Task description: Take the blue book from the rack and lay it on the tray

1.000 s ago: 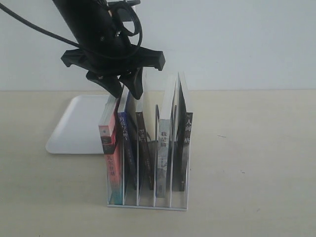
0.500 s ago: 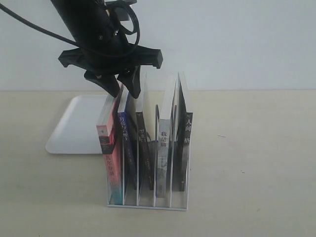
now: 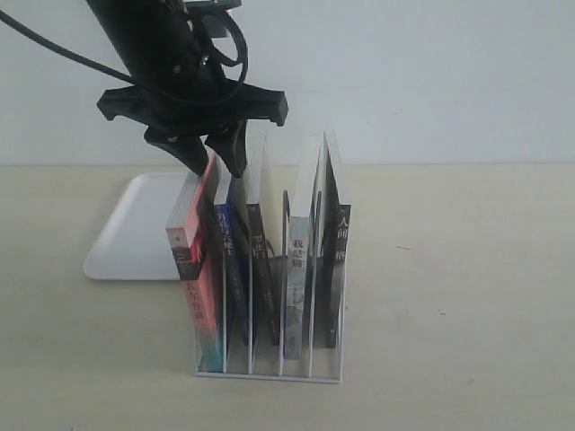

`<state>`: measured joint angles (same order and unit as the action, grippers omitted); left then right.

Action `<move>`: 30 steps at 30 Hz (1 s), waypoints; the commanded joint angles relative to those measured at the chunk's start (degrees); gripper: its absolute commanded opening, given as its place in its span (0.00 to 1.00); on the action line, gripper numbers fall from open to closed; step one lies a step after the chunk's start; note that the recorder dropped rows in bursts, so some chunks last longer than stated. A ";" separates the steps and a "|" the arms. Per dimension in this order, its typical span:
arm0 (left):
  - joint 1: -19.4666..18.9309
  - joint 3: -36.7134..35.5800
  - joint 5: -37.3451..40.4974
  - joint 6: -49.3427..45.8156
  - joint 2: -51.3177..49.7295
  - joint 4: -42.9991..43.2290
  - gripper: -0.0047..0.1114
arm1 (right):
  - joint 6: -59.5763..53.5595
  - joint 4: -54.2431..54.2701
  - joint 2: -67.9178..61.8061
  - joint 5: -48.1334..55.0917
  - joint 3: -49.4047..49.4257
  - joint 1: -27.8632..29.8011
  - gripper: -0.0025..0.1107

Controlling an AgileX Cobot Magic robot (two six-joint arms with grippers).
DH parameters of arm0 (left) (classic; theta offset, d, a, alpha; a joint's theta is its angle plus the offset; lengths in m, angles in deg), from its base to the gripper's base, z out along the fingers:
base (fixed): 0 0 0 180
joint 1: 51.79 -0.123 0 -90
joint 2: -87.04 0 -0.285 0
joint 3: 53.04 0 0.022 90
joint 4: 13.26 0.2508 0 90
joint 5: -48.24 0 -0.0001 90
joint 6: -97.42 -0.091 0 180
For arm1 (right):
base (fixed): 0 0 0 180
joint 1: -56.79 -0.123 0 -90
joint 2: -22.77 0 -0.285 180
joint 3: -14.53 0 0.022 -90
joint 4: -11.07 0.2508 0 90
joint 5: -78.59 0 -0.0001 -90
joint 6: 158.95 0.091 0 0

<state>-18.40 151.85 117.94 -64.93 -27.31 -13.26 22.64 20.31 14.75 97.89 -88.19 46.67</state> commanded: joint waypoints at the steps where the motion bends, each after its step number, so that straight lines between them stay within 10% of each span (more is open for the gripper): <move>1: -0.20 -0.89 0.26 -0.16 -0.79 -1.12 0.41 | -0.18 -0.59 0.23 -0.10 -0.07 0.34 0.02; 30: -0.20 -0.76 0.01 -3.16 2.55 -8.78 0.41 | -0.18 -0.59 0.23 -0.10 -0.07 0.34 0.02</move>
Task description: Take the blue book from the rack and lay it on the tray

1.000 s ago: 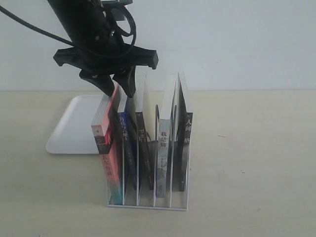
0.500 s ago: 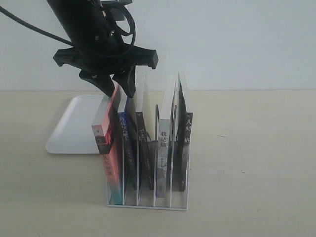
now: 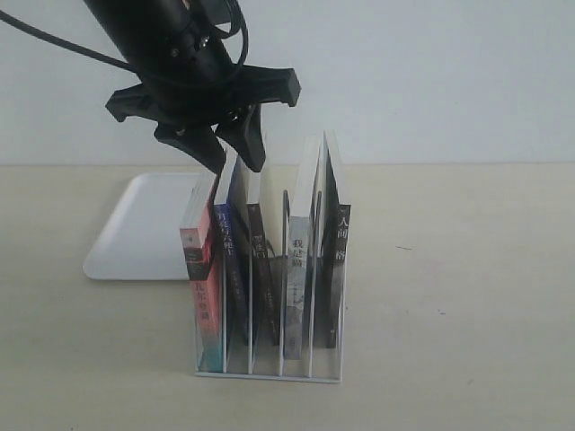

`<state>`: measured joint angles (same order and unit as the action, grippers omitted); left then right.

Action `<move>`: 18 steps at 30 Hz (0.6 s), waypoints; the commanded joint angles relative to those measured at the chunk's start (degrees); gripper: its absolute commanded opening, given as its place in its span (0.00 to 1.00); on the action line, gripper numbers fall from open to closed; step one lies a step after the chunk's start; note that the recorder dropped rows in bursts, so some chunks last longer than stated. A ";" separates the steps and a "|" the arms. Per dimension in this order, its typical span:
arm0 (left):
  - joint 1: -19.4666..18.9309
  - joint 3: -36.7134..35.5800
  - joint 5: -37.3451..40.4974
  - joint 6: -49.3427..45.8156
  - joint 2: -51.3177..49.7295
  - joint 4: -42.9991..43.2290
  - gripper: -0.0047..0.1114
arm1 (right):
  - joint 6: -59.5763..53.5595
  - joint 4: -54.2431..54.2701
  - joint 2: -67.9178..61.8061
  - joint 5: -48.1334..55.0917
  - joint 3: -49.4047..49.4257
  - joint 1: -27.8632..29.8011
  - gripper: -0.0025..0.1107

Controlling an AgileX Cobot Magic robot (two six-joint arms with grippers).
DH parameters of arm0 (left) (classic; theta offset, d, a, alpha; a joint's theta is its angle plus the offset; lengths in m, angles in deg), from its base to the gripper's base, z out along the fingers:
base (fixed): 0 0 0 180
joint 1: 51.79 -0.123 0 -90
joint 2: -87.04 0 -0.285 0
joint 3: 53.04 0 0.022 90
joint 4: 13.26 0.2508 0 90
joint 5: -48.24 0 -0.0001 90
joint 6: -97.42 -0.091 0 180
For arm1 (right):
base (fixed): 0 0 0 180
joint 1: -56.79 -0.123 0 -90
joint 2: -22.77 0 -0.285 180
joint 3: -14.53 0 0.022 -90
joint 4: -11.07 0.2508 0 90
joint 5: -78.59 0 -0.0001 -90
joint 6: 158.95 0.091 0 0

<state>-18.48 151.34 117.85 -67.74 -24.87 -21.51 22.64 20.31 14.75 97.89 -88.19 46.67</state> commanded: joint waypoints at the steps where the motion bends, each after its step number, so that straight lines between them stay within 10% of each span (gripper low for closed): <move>1: -0.12 -0.25 0.35 -0.34 0.00 -0.53 0.41 | -0.18 -0.59 0.23 -0.10 -0.07 0.34 0.02; 18: -0.12 -4.22 -0.17 -0.34 -1.48 1.03 0.41 | -0.18 -0.59 0.23 -0.10 -0.07 0.34 0.02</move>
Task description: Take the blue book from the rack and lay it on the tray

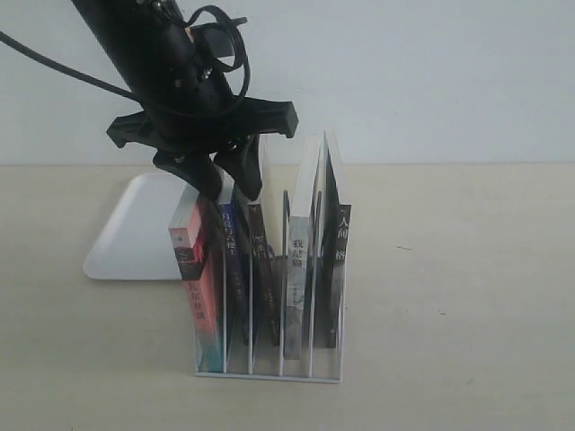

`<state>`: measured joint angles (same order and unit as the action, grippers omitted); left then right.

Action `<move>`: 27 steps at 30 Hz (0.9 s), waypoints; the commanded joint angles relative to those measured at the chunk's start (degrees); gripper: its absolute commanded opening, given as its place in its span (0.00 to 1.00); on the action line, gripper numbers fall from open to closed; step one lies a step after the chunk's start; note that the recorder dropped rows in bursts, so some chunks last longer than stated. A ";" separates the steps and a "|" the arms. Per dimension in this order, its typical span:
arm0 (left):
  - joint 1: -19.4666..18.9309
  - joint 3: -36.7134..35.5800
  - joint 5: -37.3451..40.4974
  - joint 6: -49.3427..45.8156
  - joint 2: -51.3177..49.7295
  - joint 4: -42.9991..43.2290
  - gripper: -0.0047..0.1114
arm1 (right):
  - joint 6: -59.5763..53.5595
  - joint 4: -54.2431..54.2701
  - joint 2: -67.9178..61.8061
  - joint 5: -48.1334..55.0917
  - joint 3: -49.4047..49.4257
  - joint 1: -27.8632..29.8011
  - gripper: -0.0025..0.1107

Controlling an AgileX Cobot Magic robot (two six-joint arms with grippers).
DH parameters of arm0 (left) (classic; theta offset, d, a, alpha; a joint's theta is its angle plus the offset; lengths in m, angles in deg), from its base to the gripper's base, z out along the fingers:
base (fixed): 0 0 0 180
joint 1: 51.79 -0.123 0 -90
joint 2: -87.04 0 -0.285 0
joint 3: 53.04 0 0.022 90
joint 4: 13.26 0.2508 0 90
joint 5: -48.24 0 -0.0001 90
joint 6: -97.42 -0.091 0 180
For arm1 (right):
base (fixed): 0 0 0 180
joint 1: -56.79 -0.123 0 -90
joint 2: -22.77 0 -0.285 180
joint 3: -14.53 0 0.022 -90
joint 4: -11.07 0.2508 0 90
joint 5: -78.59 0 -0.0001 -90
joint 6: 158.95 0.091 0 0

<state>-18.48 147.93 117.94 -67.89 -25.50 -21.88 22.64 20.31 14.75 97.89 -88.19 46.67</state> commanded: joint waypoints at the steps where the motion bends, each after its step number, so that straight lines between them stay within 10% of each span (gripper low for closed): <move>1: -0.12 -0.81 -0.27 0.31 -1.08 3.27 0.41 | -0.18 -0.59 0.23 -0.10 -0.07 0.34 0.02; 27: -0.12 -0.81 0.26 0.27 -1.88 5.48 0.41 | -0.18 -0.59 0.23 -0.10 -0.07 0.34 0.02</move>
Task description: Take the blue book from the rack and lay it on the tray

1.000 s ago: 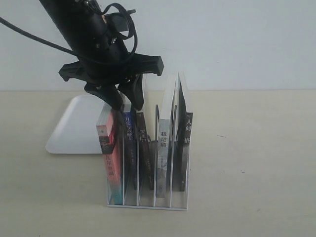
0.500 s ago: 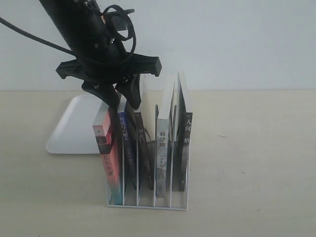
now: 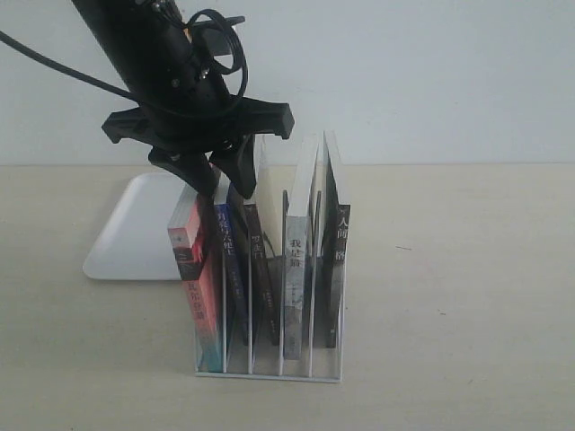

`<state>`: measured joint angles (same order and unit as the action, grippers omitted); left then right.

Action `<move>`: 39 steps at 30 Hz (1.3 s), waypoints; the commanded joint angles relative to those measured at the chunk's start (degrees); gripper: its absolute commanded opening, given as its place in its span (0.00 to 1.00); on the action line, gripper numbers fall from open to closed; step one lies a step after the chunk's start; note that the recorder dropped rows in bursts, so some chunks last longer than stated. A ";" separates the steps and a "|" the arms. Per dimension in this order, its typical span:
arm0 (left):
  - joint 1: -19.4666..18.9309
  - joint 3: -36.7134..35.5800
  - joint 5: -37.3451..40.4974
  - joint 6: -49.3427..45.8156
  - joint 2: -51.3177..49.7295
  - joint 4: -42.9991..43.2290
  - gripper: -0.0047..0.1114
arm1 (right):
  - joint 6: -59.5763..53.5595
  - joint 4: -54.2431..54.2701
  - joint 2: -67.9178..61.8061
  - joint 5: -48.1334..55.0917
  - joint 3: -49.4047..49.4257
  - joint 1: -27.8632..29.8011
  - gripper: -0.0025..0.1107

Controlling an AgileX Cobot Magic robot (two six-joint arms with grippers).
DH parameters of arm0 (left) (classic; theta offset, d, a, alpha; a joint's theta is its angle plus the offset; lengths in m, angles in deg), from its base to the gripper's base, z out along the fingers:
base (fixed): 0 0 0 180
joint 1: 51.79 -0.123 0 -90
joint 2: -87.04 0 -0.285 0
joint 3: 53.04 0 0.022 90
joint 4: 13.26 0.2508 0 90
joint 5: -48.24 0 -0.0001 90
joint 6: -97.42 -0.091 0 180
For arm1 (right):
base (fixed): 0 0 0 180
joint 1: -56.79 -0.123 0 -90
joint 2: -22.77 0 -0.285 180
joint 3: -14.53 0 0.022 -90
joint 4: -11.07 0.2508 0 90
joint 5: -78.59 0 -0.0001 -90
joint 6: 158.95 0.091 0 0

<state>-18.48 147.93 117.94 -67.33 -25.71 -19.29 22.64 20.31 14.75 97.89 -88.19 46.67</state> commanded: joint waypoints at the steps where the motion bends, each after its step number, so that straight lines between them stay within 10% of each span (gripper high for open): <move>1: -0.12 -0.81 0.26 -0.28 -1.67 2.89 0.40 | -0.18 -0.59 0.23 -0.10 -0.07 0.34 0.02; 39: -1.72 -0.81 0.26 -0.33 -1.53 2.82 0.34 | -0.18 -0.59 0.23 -0.10 -0.07 0.34 0.02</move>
<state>-19.84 147.31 117.94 -67.43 -27.30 -16.89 22.64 20.31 14.75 97.89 -88.19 46.67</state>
